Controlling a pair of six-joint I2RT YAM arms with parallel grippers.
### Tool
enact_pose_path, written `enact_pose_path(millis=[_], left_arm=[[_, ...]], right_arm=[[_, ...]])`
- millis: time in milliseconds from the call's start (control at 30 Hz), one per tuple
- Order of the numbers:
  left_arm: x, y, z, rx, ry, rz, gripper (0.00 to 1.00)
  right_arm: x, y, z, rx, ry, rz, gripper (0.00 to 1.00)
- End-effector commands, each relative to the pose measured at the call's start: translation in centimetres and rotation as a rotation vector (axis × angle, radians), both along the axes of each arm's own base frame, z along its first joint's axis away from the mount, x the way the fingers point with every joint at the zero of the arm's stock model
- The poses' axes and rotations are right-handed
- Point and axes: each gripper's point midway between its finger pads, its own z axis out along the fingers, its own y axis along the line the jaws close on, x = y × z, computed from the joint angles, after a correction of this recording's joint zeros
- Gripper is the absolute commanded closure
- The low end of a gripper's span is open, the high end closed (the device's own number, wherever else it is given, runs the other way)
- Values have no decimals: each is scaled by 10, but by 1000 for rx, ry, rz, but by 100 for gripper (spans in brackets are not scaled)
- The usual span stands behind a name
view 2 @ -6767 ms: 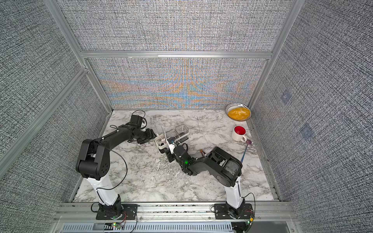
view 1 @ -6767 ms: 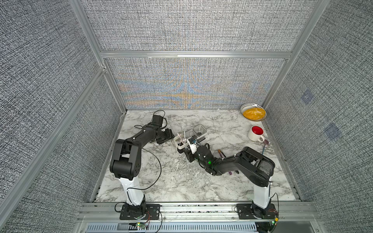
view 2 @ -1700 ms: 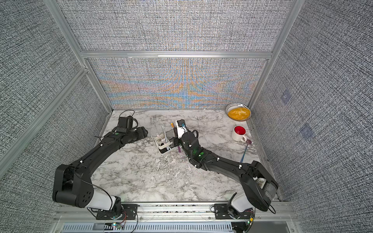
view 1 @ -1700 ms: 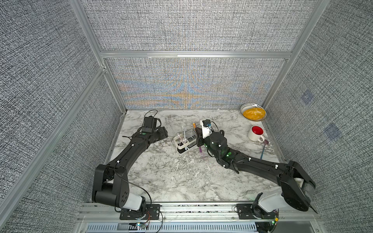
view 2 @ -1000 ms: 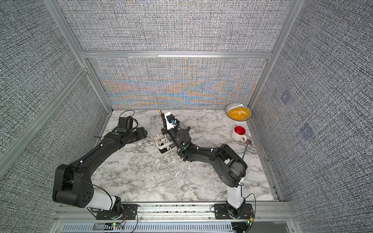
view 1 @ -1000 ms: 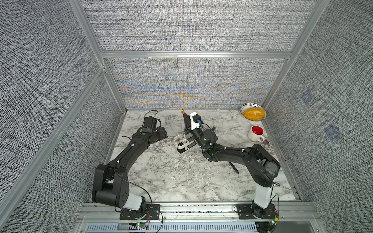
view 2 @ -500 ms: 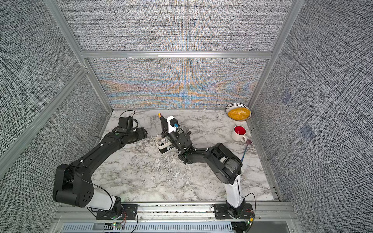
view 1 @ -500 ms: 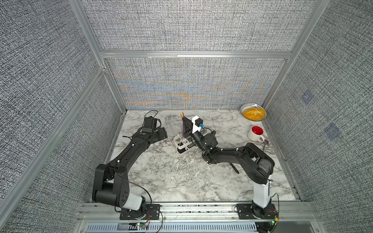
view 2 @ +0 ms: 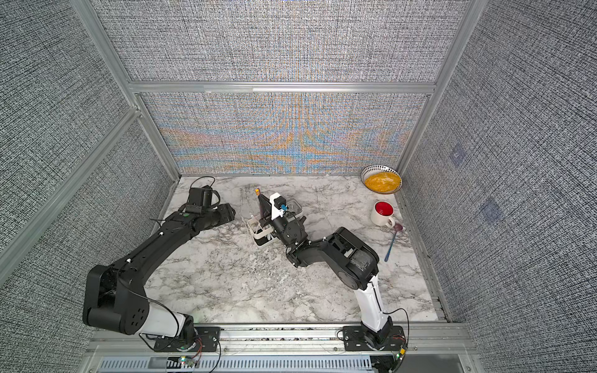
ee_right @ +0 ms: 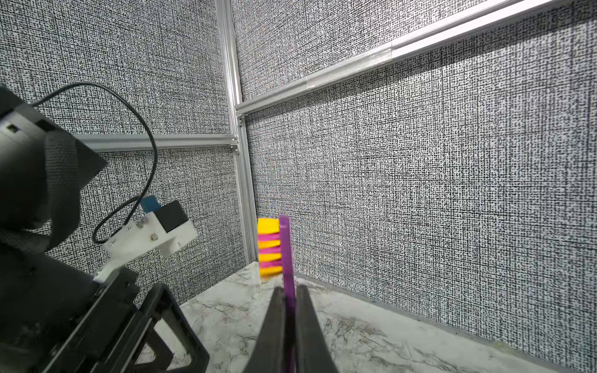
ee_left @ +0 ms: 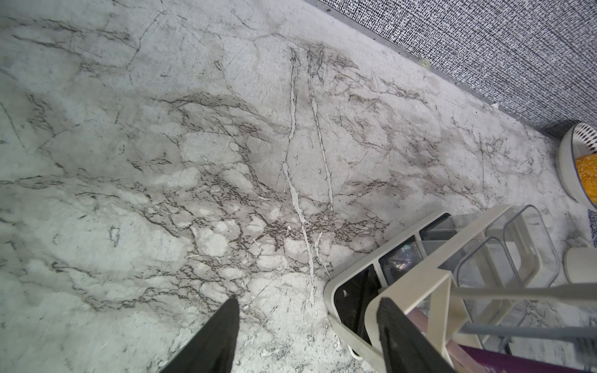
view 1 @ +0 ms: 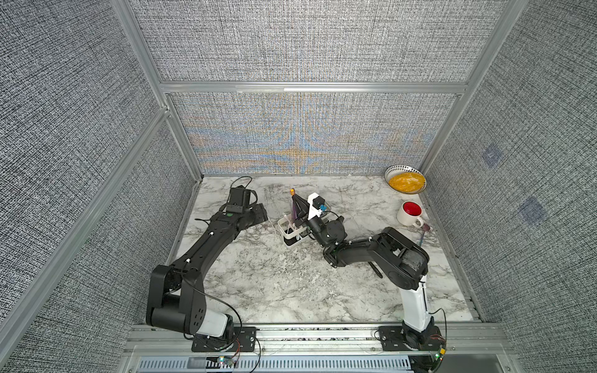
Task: Place the toothbrush into the toothbrush holder
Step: Place the toothbrush in the toothbrush holder.
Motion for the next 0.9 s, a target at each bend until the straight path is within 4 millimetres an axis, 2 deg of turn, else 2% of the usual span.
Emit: enact_pose_path(millis=[0,267,533,700,867], left_arm=[[0,1,1,8,-3,-3,30],[-2,3,5,19,-14,-1,30],[0,2,3,12,-13,-2,30],[-1,2,3,11,-13,-2,30],[-1,2,3,12,-13,-1,30]], right_arm=[[-5,-2,2,32,-31,17,96],[-5,-4,-25,16,-15,11,95],[-9,-2,-28,-1,-22,18,94],[-12,-3,-29,-5,-23,22,79],[-15,-3,-25,-9,-20,27,67]])
